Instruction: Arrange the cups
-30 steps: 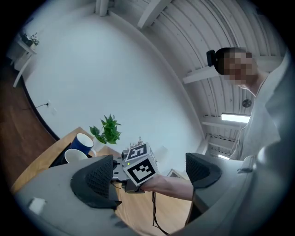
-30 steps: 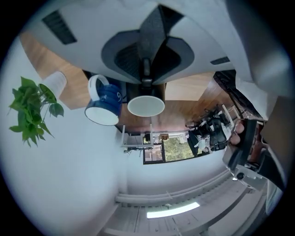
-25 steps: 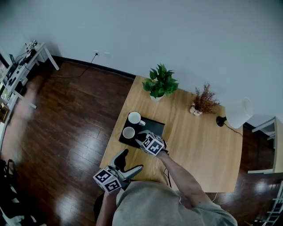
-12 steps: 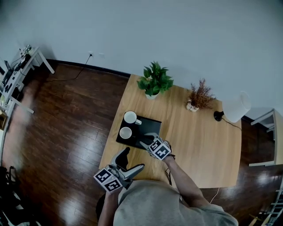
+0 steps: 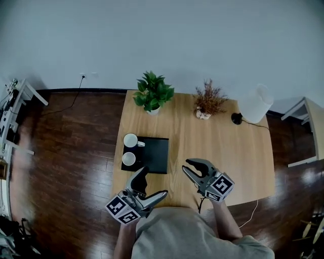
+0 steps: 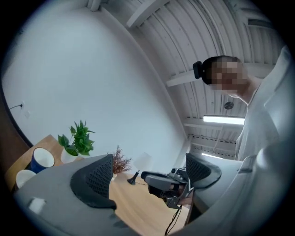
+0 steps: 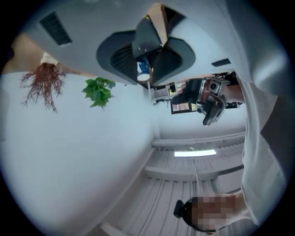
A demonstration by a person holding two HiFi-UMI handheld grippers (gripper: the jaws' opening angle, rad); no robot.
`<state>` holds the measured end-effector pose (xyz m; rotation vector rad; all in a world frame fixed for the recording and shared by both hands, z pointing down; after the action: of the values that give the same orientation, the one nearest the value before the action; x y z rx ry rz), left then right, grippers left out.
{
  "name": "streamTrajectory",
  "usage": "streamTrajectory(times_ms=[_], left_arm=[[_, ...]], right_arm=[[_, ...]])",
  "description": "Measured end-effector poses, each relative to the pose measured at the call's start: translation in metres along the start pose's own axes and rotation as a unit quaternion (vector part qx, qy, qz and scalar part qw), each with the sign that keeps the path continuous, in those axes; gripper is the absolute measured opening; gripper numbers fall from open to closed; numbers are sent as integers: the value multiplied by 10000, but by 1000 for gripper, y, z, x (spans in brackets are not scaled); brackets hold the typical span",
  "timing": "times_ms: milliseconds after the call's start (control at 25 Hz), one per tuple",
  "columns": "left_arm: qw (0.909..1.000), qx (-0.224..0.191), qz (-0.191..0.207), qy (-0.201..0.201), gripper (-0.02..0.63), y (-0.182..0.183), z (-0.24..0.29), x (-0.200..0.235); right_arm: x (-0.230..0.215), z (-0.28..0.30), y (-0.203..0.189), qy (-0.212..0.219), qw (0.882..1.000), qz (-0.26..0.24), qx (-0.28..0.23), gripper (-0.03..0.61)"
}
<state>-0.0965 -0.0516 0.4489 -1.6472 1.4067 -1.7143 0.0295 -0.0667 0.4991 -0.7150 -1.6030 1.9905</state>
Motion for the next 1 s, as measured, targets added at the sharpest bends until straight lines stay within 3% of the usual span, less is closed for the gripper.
streamTrajectory(times_ms=[200, 680, 1000], left_arm=[[9990, -14, 338, -299, 479, 20, 22, -23], [9967, -186, 744, -261, 474, 39, 22, -42], [9956, -26, 883, -318, 474, 34, 22, -48]], right_arm=[[10, -19, 45, -163, 9974, -159, -680, 98], [46, -13, 57, 304, 9959, -210, -823, 98], [53, -11, 58, 371, 9955, -188, -847, 98]])
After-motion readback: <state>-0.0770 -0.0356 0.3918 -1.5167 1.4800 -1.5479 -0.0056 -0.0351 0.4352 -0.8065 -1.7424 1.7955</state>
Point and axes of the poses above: the fingertips, and each gripper's own axes: z forward along the fingers, x to its left, y out of its top, the point moved 1 cm from there along -z, backward along the fingers, and after that the axes turned 2 degrees about -y, right-handed, at the moved point
